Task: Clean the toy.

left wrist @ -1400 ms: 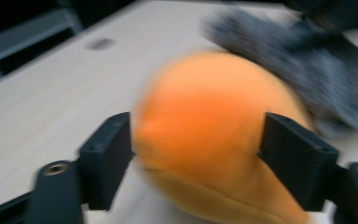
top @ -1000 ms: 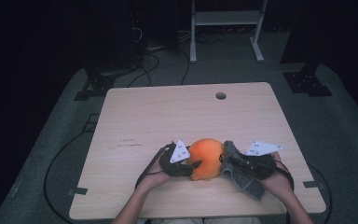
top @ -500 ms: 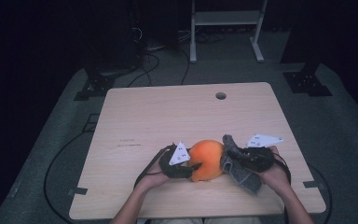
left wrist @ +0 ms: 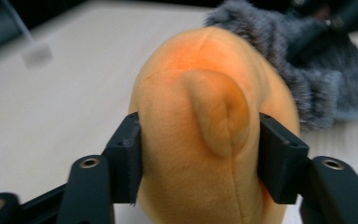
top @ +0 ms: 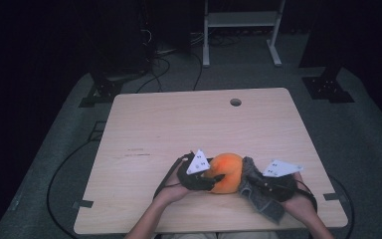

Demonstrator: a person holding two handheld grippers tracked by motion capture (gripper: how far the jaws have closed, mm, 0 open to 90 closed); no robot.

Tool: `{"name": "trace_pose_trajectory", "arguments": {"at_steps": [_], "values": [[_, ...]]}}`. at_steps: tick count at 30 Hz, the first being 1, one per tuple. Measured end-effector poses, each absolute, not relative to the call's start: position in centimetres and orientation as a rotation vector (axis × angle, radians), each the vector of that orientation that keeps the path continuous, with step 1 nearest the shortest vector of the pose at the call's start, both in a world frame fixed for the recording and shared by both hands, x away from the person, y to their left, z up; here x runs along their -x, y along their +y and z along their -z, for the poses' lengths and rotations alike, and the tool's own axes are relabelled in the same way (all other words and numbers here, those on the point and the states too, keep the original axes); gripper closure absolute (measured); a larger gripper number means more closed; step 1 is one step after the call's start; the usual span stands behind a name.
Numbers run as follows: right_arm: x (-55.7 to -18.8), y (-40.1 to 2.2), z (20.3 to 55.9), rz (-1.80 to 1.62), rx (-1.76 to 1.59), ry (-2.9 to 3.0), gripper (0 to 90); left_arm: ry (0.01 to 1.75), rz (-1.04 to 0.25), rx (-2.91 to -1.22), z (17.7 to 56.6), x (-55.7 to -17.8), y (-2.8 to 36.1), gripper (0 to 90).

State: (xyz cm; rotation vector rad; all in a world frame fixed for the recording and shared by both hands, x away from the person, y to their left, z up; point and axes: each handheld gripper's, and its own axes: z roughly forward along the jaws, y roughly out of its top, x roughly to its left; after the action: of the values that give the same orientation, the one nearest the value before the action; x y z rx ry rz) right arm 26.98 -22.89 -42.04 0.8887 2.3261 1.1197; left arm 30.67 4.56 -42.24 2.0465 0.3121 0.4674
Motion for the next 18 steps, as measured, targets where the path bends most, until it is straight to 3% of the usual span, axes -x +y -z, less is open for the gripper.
{"name": "trace_pose_trajectory", "arguments": {"at_steps": [2, 5, 6, 8, 10, 11, 15, 18], "values": [[-27.1, -23.3, 40.6, -1.197, -0.887, 2.265, 74.7, 0.202, -0.577, -2.057, 42.1, -30.1, 4.2, 42.0], [-28.1, -23.0, 39.2, -1.258, -0.878, 2.224, 74.6, 0.142, -0.562, -2.072, 42.9, -30.2, 3.9, 39.2], [-28.6, -22.6, 39.3, -1.264, -0.886, 2.238, 74.7, 0.174, -0.524, -2.062, 43.0, -30.5, 4.1, 36.2], [-29.3, -21.4, 40.8, -1.243, -0.889, 2.284, 74.9, 0.300, -0.411, -2.048, 42.8, -31.2, 4.6, 19.3], [-29.1, -20.8, 41.4, -1.256, -0.884, 2.307, 75.1, 0.390, -0.318, -2.034, 42.9, -31.8, 5.0, 13.3], [-28.8, -20.4, 41.4, -1.250, -0.864, 2.308, 75.1, 0.399, -0.302, -2.048, 43.1, -31.9, 4.9, 13.6], [-28.3, -20.9, 41.5, -1.248, -0.851, 2.300, 74.9, 0.339, -0.341, -2.078, 43.2, -31.3, 5.0, 29.4], [-28.7, -22.5, 42.6, -1.188, -0.926, 2.306, 74.8, 0.321, -0.348, -2.099, 43.3, -31.1, 5.3, 31.2]]}}
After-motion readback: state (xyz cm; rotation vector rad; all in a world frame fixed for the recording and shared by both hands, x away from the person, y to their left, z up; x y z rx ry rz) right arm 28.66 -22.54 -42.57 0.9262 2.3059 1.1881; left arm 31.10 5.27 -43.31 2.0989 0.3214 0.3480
